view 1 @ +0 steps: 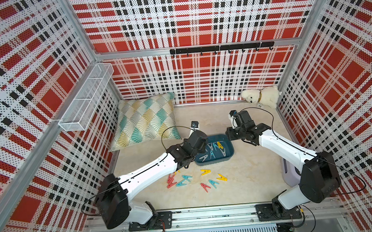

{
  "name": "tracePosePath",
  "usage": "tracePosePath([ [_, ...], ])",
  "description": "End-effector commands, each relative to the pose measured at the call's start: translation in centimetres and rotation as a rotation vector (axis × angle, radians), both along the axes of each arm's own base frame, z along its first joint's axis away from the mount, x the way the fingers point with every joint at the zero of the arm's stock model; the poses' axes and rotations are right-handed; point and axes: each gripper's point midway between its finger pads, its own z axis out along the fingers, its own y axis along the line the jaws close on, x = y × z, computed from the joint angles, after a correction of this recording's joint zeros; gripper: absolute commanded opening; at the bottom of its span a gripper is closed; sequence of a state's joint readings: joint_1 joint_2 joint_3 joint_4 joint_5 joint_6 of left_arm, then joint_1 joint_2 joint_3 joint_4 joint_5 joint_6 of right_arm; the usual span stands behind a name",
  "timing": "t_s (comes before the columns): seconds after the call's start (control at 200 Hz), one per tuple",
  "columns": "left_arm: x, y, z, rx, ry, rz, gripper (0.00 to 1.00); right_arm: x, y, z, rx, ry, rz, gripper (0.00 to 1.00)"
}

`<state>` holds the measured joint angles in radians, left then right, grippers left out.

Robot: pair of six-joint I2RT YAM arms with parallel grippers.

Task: Put the clothespins into the storage box
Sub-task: Place the clothespin in the storage box.

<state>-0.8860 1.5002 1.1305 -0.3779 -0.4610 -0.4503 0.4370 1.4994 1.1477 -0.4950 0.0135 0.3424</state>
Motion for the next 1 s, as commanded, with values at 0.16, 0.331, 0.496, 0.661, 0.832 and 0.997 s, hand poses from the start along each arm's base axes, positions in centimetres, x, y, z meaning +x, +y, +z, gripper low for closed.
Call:
tracePosePath([
  [0.16, 1.7, -4.9, -9.0, 0.139, 0.121, -0.108, 0.00, 0.2, -2.0, 0.0, 0.017, -0.024, -0.074, 0.40],
  [0.331, 2.0, -5.1, -13.3, 0.179, 0.205, -0.126, 0.00, -0.2, -2.5, -0.3, 0.013, -0.017, -0.082, 0.40],
  [0.496, 1.8, -4.6, -15.6, 0.193, 0.253, -0.131, 0.00, -0.1, -2.4, -0.1, 0.018, -0.020, -0.079, 0.40],
  [0.661, 1.6, -4.4, -17.2, 0.225, 0.283, -0.153, 0.00, 0.0, -2.0, -0.2, 0.028, -0.014, -0.066, 0.40],
  [0.832, 1.8, -4.3, -17.0, 0.237, 0.283, -0.148, 0.12, 0.0, -2.0, 0.2, 0.027, -0.020, -0.062, 0.40],
  [0.997, 2.5, -4.1, -14.3, 0.215, 0.239, -0.134, 0.24, -0.1, -2.1, 0.7, 0.026, -0.029, -0.061, 0.40],
])
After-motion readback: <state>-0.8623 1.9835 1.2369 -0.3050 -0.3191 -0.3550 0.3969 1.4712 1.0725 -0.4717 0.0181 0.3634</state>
